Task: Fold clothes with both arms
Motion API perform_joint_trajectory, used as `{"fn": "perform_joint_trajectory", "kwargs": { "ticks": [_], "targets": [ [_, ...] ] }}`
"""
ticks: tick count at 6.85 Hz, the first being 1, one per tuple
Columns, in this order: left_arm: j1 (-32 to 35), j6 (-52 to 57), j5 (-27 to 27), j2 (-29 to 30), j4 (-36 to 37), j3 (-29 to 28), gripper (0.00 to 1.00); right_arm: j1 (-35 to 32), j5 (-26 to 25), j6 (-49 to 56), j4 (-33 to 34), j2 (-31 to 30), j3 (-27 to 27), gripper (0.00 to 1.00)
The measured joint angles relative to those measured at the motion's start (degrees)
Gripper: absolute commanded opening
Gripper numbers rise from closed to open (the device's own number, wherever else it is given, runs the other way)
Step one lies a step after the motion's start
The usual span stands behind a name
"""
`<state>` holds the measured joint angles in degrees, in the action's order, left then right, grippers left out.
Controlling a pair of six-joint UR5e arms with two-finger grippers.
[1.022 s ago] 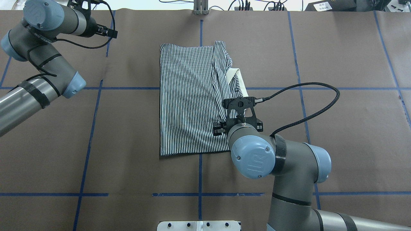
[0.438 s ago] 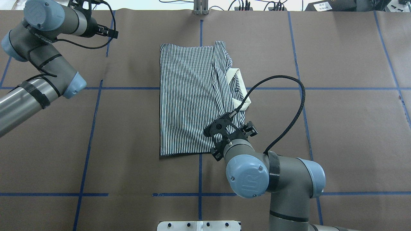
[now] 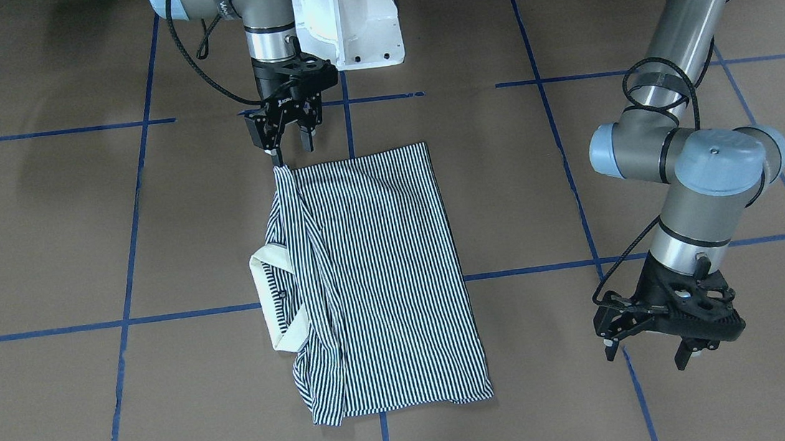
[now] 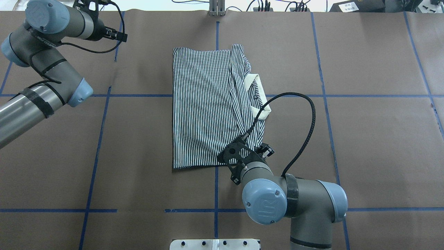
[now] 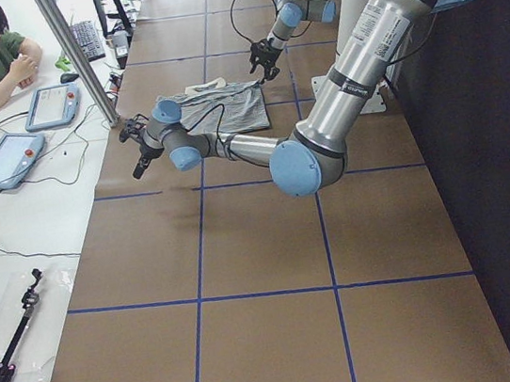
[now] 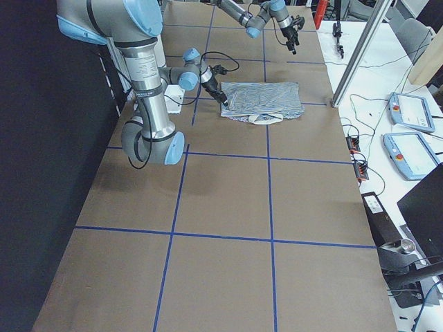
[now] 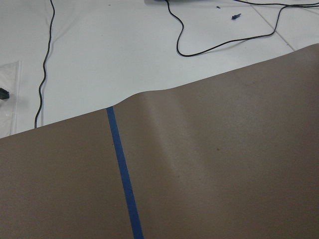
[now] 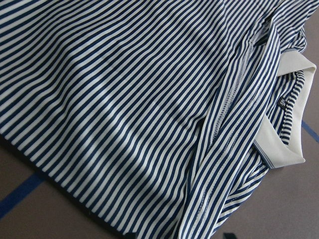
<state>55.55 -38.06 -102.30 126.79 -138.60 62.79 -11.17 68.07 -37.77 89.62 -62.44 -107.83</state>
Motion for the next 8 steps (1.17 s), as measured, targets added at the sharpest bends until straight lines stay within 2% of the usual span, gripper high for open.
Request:
{"fn": "perform_joint_trajectory", "kwargs": {
  "ticks": [2,4,5,6,7,8],
  "targets": [
    [0.0,0.0,0.0,0.0,0.0,0.3,1.0,-0.4,-0.2,3.0,-0.2,-0.1,1.3,0.62],
    [0.0,0.0,0.0,-0.1,0.0,0.5,1.0,-0.4,-0.1,3.5,-0.1,-0.4,2.3,0.51],
    [0.0,0.0,-0.1,-0.2,0.0,0.6,1.0,-0.4,0.0,3.6,0.0,-0.7,2.6,0.51],
    [0.0,0.0,-0.1,-0.2,0.0,0.6,1.0,-0.4,0.1,3.6,0.0,-0.9,2.8,0.43],
    [0.0,0.0,-0.1,-0.2,0.1,0.6,1.0,-0.4,0.2,3.7,0.0,-1.0,2.8,0.2],
    [0.0,0.0,0.0,-0.2,0.1,0.7,1.0,-0.4,0.3,3.7,0.1,-1.1,2.8,0.0]
  ]
}}
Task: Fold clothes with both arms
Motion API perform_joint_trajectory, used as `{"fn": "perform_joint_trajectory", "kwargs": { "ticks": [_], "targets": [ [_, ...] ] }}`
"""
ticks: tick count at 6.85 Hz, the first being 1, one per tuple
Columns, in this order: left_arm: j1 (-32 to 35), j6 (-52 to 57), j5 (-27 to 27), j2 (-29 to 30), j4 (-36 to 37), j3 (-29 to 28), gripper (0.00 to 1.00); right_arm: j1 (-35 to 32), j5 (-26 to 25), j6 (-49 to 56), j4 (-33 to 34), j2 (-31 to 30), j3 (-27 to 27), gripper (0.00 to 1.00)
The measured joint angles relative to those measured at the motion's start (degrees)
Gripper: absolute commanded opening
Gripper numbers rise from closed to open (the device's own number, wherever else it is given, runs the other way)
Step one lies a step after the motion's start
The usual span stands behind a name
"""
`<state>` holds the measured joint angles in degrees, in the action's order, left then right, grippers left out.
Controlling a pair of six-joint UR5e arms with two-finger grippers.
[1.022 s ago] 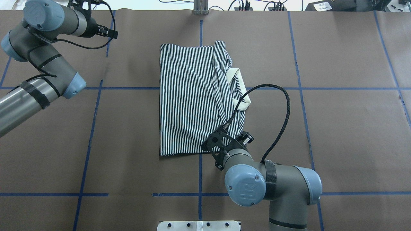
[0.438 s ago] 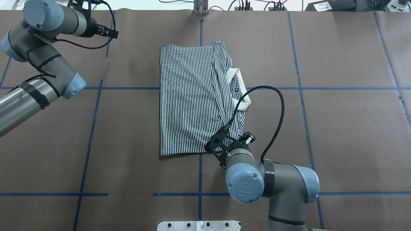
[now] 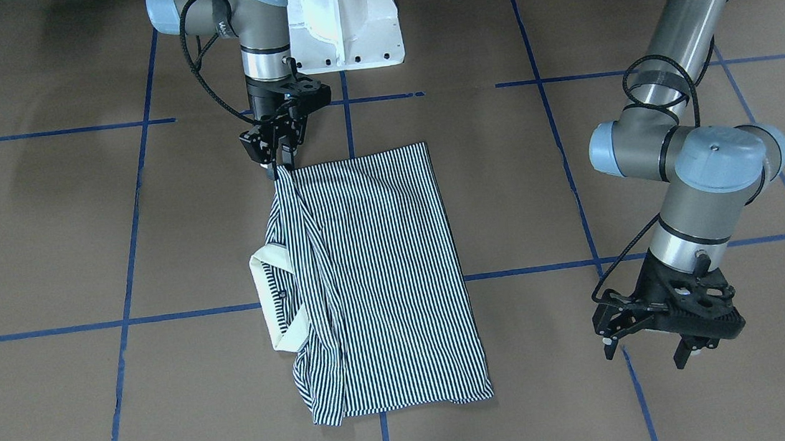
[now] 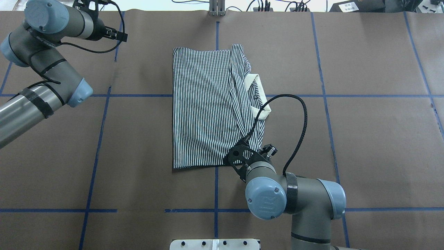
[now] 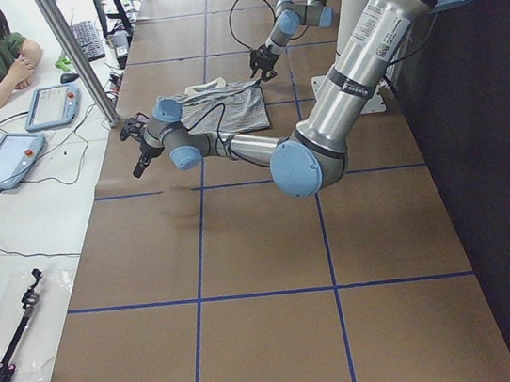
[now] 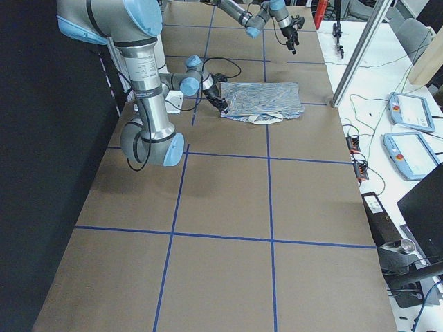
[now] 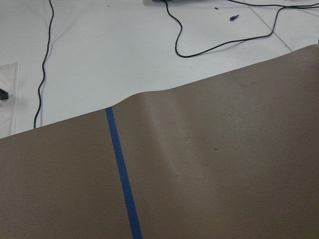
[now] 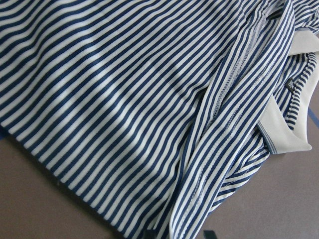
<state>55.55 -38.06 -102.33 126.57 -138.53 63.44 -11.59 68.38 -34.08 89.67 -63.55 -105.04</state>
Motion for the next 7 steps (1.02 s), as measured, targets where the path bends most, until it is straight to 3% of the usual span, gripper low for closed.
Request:
{"fn": "perform_joint_trajectory", "kwargs": {
  "ticks": [3,6,7],
  "targets": [
    [0.0,0.0,-0.1,0.0,0.0,0.1,1.0,-3.5,4.9,2.9,0.1,-0.2,-0.7,0.0],
    [-0.1,0.0,0.0,0.0,-0.1,0.2,1.0,-5.4,7.5,1.0,-0.2,-5.2,-2.3,0.0],
    [-0.2,0.0,0.0,0.0,-0.1,0.2,1.0,-4.7,7.6,-3.1,-0.3,-6.5,-2.7,0.52]
  ]
}}
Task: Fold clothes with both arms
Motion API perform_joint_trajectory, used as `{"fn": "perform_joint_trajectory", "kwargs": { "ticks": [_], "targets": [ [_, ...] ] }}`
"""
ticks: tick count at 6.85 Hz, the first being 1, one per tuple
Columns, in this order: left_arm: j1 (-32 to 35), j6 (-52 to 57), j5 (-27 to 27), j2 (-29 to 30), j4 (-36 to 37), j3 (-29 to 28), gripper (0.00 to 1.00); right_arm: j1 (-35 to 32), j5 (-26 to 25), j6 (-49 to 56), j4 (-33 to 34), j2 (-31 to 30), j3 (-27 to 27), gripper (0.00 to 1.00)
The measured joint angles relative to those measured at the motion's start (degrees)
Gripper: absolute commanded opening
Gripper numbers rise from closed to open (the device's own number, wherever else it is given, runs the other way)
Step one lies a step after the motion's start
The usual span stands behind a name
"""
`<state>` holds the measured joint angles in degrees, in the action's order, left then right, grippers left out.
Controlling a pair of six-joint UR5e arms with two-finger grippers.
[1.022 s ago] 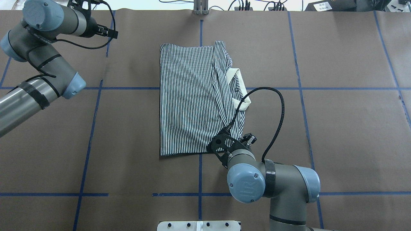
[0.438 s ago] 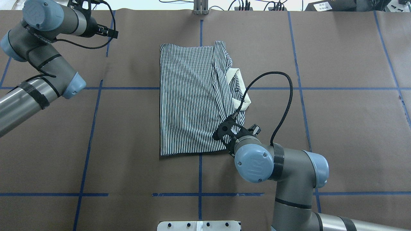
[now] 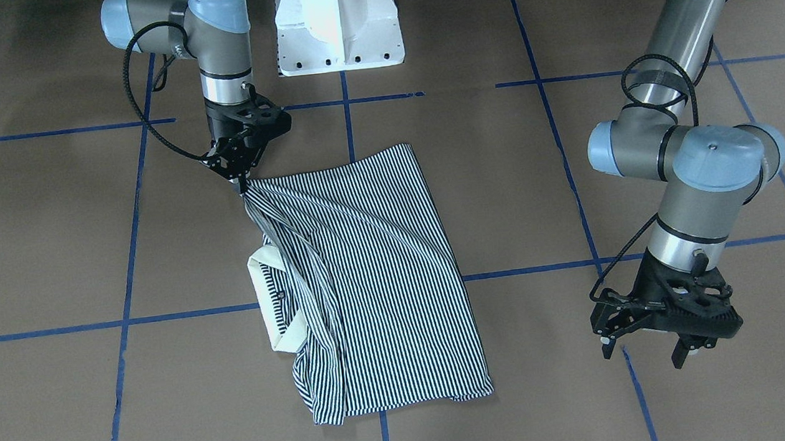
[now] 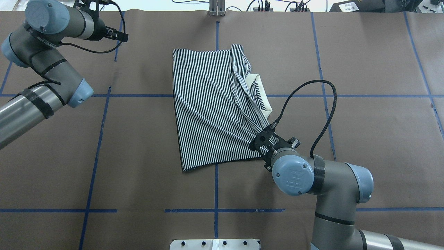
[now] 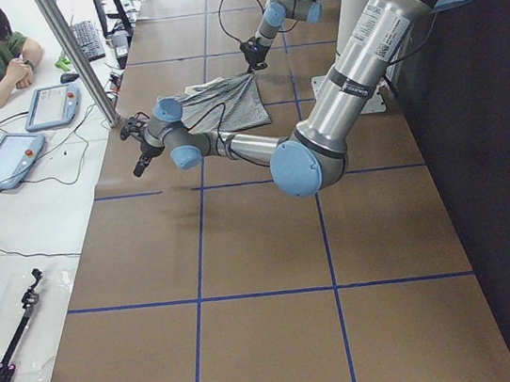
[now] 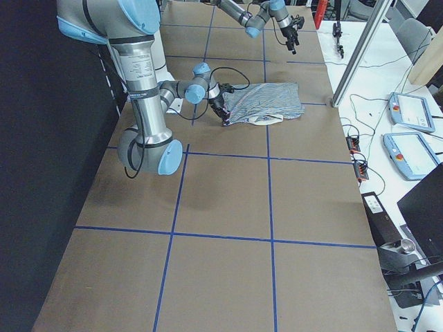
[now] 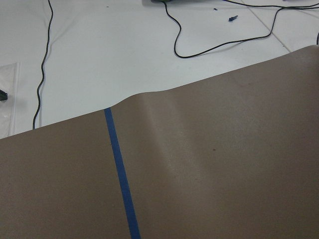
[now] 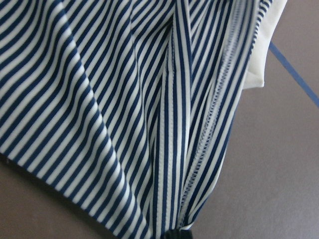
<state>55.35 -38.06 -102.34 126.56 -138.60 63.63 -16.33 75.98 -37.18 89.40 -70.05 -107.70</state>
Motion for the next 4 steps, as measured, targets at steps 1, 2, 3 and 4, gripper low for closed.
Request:
{"fn": "perform_joint_trajectory", "kwargs": {
  "ticks": [1,2,3,4],
  "targets": [
    [0.0,0.0,0.0,0.0,0.0,0.0,1.0,1.1,0.0,-4.7,-0.1,-0.5,-0.2,1.0],
    [0.0,0.0,0.0,0.0,0.0,0.0,1.0,2.1,0.0,-10.7,-0.2,-0.6,-0.2,1.0],
    [0.0,0.0,-0.1,0.0,0.0,0.0,1.0,2.6,0.1,-16.8,-0.4,-0.5,-0.7,1.0],
    [-0.1,0.0,-0.1,-0.1,0.0,0.1,1.0,2.4,0.9,-20.5,-0.4,-0.3,-2.3,1.0]
  ]
}}
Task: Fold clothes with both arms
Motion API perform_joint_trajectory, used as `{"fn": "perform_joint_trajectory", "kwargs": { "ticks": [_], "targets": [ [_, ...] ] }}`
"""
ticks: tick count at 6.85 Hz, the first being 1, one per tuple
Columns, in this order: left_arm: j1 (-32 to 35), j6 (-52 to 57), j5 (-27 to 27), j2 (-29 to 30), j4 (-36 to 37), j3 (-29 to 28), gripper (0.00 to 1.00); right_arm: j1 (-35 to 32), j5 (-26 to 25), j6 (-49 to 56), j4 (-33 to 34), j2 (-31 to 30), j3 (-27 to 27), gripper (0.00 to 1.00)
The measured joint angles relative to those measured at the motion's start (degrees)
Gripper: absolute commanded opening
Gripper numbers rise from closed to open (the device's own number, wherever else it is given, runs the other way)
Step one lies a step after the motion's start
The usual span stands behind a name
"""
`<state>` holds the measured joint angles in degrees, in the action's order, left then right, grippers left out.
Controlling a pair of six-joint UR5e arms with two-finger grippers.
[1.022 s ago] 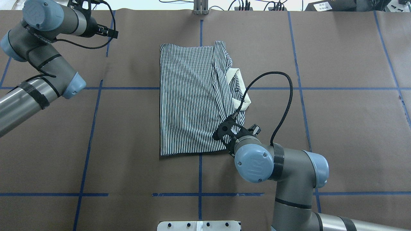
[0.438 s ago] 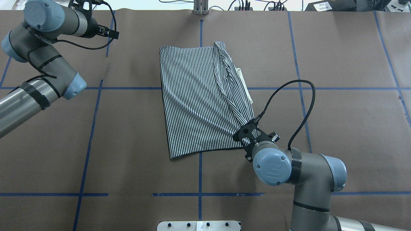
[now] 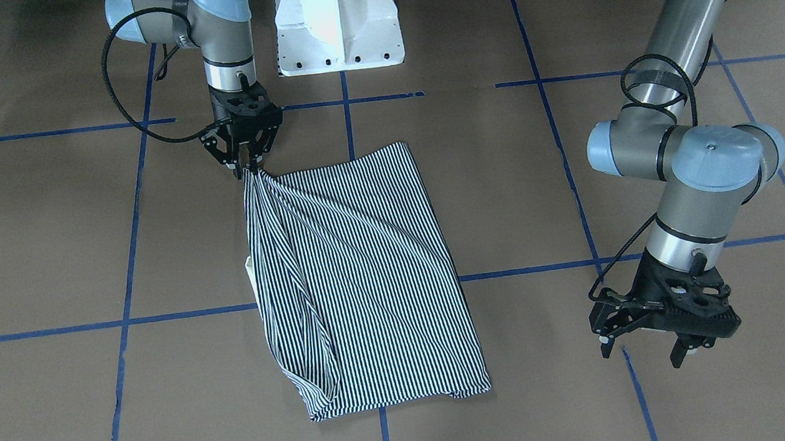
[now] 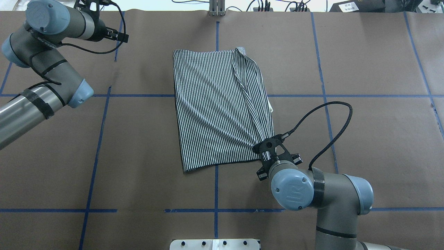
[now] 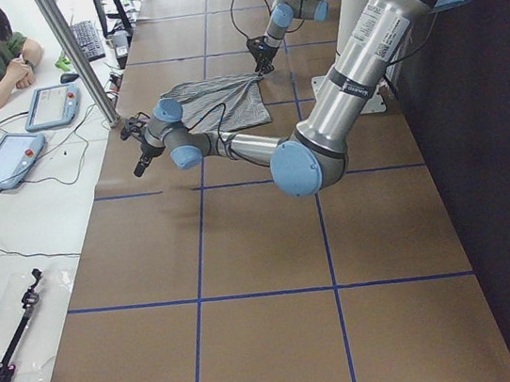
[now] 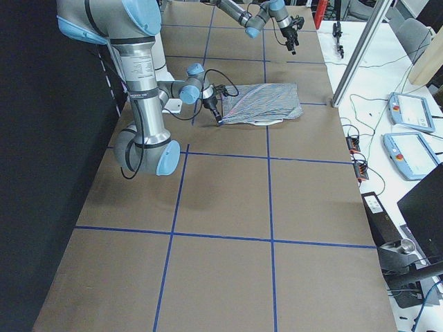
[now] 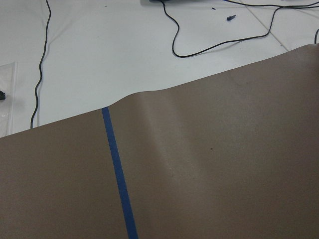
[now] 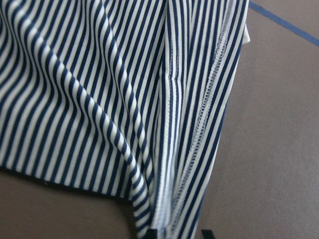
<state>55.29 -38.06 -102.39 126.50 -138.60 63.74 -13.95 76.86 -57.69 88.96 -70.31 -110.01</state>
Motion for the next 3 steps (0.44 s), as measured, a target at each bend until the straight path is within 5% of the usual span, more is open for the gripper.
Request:
{"fn": "perform_joint_trajectory", "kwargs": {
  "ticks": [3],
  "targets": [
    [-0.1,-0.7,-3.2,-2.7,0.5,4.1,1.0,-6.3,7.0,-2.3,-1.1,-0.1,-5.8,1.0]
  ]
}}
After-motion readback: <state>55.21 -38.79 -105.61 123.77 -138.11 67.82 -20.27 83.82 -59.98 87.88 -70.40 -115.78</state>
